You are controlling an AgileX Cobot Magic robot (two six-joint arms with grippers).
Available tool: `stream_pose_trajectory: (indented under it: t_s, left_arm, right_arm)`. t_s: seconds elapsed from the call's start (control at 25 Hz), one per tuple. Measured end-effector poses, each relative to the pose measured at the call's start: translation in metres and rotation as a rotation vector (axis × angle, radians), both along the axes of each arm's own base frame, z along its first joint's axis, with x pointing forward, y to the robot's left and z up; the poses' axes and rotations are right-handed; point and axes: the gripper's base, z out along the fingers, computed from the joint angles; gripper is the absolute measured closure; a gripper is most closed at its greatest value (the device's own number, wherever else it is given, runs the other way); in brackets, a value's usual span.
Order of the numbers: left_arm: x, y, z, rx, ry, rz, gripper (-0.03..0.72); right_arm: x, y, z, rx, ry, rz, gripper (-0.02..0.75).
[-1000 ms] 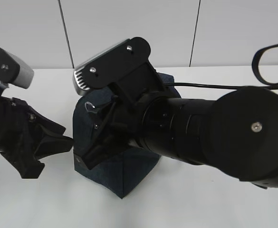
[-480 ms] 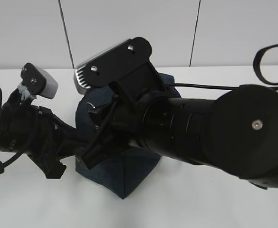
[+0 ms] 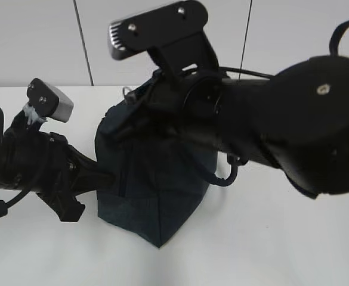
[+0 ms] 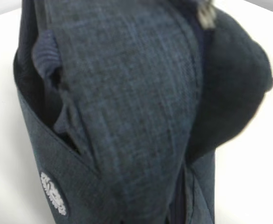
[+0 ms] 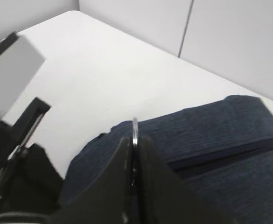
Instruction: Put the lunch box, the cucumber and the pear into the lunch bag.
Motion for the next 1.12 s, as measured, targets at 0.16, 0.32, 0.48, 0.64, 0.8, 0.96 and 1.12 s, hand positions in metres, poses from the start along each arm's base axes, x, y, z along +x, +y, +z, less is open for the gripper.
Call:
stream_pose_trajectory:
  t_s: [0.16,0.32,0.48,0.64,0.8,0.96,1.12]
  left_arm:
    - [0.0,0.0,0.001,-0.009,0.002,0.005,0.671]
    - [0.0,0.0,0.001,-0.007,0.001,0.003,0.673]
    - [0.0,0.0,0.0,-0.001,0.0,-0.001,0.673]
    - [0.0,0.0,0.0,0.006,-0.002,-0.005,0.674]
    - [0.0,0.0,-0.001,0.009,-0.001,0.001,0.674]
    - [0.001,0.001,-0.001,0.01,-0.001,0.004,0.675]
    - [0.001,0.001,-0.001,0.01,0.003,0.011,0.675]
  right_arm:
    - [0.024,-0.016,0.007,0.026,0.014,-0.066,0.738]
    - [0.054,-0.037,0.007,0.057,0.054,-0.129,0.738]
    - [0.083,-0.057,0.005,0.07,0.075,-0.175,0.738]
    - [0.11,-0.071,-0.006,0.075,0.108,-0.205,0.738]
    - [0.136,-0.084,-0.019,0.068,0.134,-0.24,0.738]
    - [0.159,-0.094,-0.039,0.076,0.184,-0.255,0.738]
    - [0.175,-0.107,-0.059,0.106,0.243,-0.304,0.738]
